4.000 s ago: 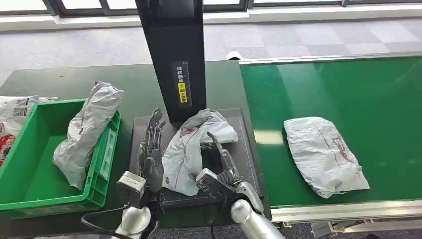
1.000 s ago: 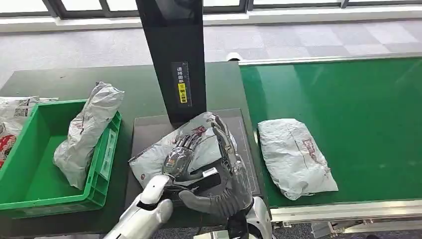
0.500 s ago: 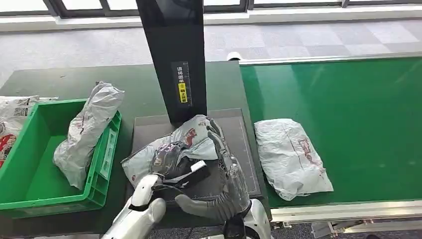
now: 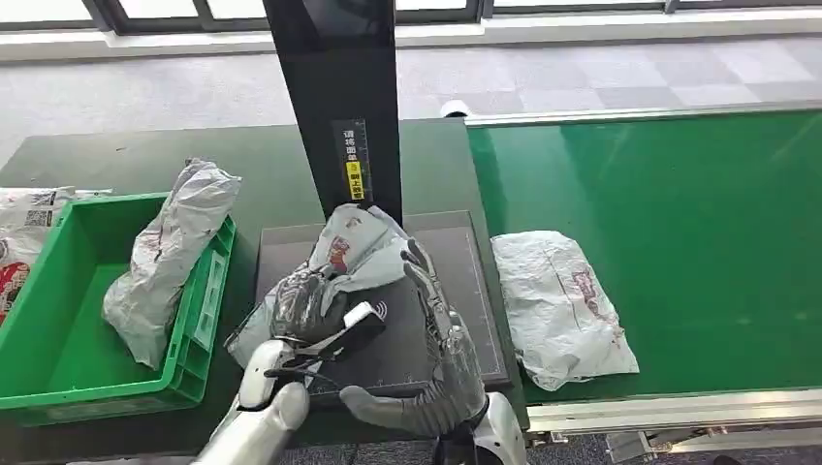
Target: Moved the parcel from conveyor to table for the left to box.
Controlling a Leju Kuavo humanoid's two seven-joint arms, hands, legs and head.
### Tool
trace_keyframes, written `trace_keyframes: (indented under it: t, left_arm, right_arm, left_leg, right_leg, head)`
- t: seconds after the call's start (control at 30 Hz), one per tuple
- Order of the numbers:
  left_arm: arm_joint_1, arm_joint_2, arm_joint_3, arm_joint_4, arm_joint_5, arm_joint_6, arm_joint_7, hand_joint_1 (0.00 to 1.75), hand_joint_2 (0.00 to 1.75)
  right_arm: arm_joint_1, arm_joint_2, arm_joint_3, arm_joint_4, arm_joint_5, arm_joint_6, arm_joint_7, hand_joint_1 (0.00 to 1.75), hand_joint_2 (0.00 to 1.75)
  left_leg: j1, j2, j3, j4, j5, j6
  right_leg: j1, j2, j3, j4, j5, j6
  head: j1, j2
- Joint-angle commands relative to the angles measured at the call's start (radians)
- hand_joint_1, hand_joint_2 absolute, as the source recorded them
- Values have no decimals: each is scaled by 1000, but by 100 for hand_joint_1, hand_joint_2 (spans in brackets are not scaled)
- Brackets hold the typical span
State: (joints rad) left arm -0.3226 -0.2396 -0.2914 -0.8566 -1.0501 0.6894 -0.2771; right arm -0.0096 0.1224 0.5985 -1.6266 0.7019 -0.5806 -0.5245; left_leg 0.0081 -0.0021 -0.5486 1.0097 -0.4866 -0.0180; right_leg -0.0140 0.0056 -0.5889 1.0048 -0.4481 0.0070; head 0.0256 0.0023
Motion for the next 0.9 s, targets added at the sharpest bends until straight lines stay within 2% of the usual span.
trace_keyframes:
  t: [0.03,0.07,0.23,0.27,0.43,0.47,0.53,0.6,0.73,0.8,0.9]
  left_arm:
    - [206,-66,385,-708,265,9,-421,175,175]
    - [225,-41,382,-802,337,9,-421,175,175]
    - [246,-2,412,-954,476,9,-421,175,175]
    - [241,24,428,-972,537,9,-421,175,175]
    - [192,107,476,-923,715,9,-421,175,175]
    - [161,129,500,-880,748,9,-421,175,175]
    - [124,147,536,-797,752,9,-421,175,175]
    - [56,173,580,-639,698,9,-421,175,175]
    - [-67,213,585,-342,643,9,-419,175,175]
    - [-99,225,586,-268,643,9,-421,175,175]
    - [-185,227,663,-61,441,9,-370,175,175]
  right_arm:
    - [-10,-38,37,32,-25,-19,-8,0,175]
    - [-12,-39,35,41,-31,-15,-14,0,175]
    - [-6,-40,26,57,-52,-12,-43,0,175]
    - [-9,-38,26,57,-55,-5,-44,0,175]
    - [-26,-27,21,49,-49,14,-37,0,175]
    - [-29,-23,20,45,-42,23,-31,0,175]
    - [-27,-22,20,43,-35,27,-27,0,175]
    - [-18,-22,20,43,-31,30,-28,0,175]
    - [1,-26,22,38,-25,31,-37,0,175]
    - [2,-25,21,37,-20,33,-42,0,175]
    - [-7,-29,31,44,-18,52,-41,0,175]
  left_leg:
    - [1,4,-3,1,-1,0]
    - [1,4,-2,1,-1,0]
    - [1,7,-1,-1,-2,-1]
    - [1,7,0,-2,-1,-1]
    - [1,5,-1,-1,-1,-1]
    - [1,6,0,-3,0,-1]
    - [1,2,-1,-1,0,-1]
    - [1,0,0,-2,1,-2]
    - [0,-5,1,-3,3,-2]
    - [1,-3,1,-2,3,-3]
    - [1,-3,0,-2,3,-4]
  right_leg:
    - [1,4,-3,0,0,0]
    - [1,4,-3,0,0,-1]
    - [1,7,-3,-1,1,-1]
    - [1,7,-2,-1,0,-1]
    - [1,5,-2,0,0,-1]
    - [1,6,-2,-2,1,-2]
    - [1,2,-1,-1,0,-1]
    - [2,0,0,-1,0,-1]
    - [2,-5,2,-2,0,-2]
    - [2,-3,1,-1,0,-2]
    - [3,-2,0,-1,1,-3]
  head:
    - [0,0]
    - [0,0]
    - [0,0]
    - [0,0]
    - [0,0]
    - [0,0]
    - [0,0]
    - [0,0]
    - [0,0]
    - [0,0]
    - [0,0]
